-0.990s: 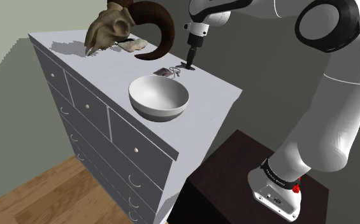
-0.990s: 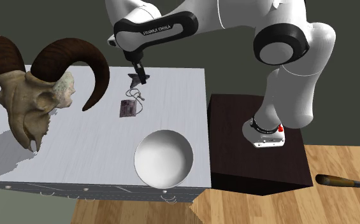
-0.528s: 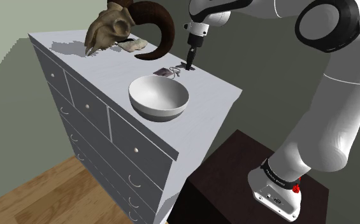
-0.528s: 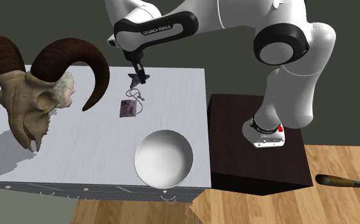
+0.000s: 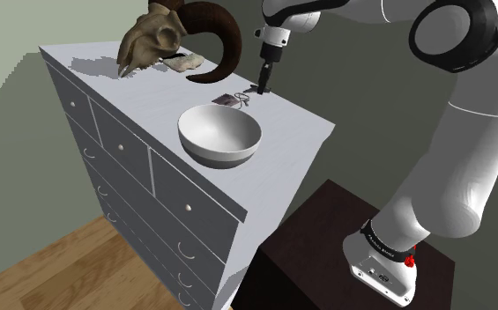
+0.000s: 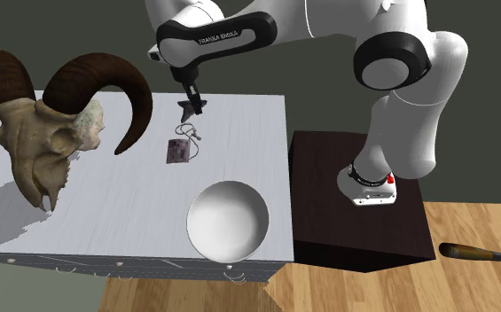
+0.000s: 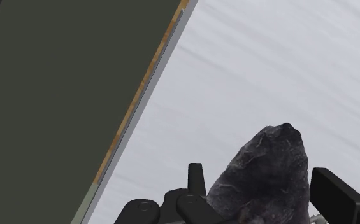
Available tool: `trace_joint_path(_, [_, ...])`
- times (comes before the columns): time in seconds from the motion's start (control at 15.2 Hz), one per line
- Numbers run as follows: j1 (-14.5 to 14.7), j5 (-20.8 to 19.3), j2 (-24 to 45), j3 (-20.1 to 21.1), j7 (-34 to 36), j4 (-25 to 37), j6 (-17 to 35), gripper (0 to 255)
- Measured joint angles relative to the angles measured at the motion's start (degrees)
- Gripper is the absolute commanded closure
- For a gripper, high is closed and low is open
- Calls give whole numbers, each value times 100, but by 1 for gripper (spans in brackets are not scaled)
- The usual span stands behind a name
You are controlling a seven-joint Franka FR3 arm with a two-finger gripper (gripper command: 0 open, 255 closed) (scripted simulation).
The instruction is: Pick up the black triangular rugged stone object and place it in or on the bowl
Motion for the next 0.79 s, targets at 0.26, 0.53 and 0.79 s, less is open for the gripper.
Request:
trace_joint_path(0.26, [1, -34, -62, -9, 49, 223, -278, 255])
trace_joint_path(0.53, [-11, -57, -97, -21, 79, 465, -549, 255])
trace_joint_path(0.79, [-21, -74, -123, -29, 114, 722, -829, 255])
